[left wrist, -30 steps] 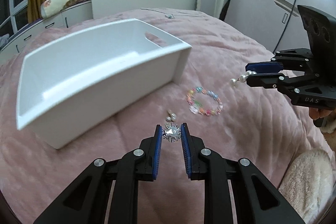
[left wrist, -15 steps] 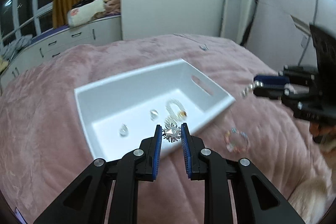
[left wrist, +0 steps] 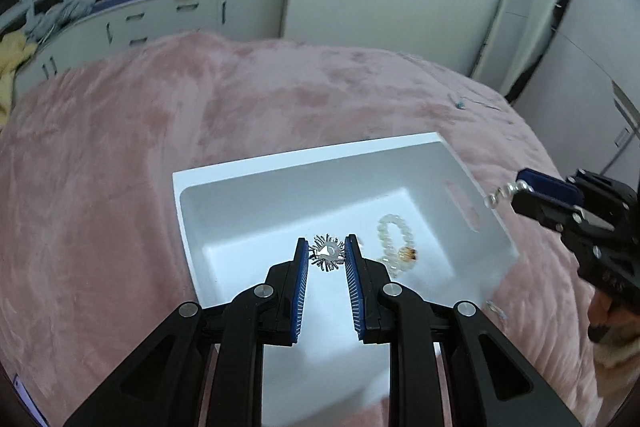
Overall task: Organize jewelry
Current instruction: 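Carry the starburst charm and pearl earring in both grippers over the white box, then open both grippers to drop the charm and earring into the box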
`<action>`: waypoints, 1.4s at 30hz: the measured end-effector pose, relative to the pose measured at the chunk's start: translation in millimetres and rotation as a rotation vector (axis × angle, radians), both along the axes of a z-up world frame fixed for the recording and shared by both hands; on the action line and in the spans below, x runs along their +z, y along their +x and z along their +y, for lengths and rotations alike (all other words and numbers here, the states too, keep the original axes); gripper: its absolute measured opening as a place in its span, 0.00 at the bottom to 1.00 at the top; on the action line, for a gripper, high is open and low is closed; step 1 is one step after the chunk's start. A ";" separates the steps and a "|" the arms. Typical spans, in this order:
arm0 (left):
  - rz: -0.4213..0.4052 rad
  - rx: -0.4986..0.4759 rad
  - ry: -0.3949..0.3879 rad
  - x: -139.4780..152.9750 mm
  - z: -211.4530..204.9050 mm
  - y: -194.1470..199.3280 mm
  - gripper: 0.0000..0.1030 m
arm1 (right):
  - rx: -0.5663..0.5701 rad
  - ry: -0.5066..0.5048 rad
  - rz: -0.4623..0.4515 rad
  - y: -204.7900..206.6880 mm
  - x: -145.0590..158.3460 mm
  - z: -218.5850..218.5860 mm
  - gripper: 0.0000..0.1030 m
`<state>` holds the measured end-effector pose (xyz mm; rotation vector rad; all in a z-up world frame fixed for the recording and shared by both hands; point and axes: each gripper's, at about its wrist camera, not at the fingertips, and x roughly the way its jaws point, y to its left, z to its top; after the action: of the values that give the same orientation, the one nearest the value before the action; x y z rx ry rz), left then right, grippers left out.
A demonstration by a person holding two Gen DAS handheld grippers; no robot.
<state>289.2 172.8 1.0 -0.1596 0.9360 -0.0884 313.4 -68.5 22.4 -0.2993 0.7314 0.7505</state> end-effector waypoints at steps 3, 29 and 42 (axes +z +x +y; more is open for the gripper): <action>0.042 0.009 0.027 -14.5 2.6 12.3 0.23 | -0.002 -0.023 0.018 9.2 -12.6 10.1 0.21; 0.064 -0.001 0.192 -38.3 -11.0 20.6 0.23 | -0.090 -0.071 0.127 41.9 -60.6 35.7 0.22; 0.037 0.030 0.242 -33.6 -11.6 17.4 0.56 | -0.102 -0.045 0.082 36.8 -43.5 27.2 0.57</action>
<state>306.6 161.2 -32.6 0.0487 0.9729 0.0563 350.2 -41.3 -21.0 -0.2717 0.8358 0.6535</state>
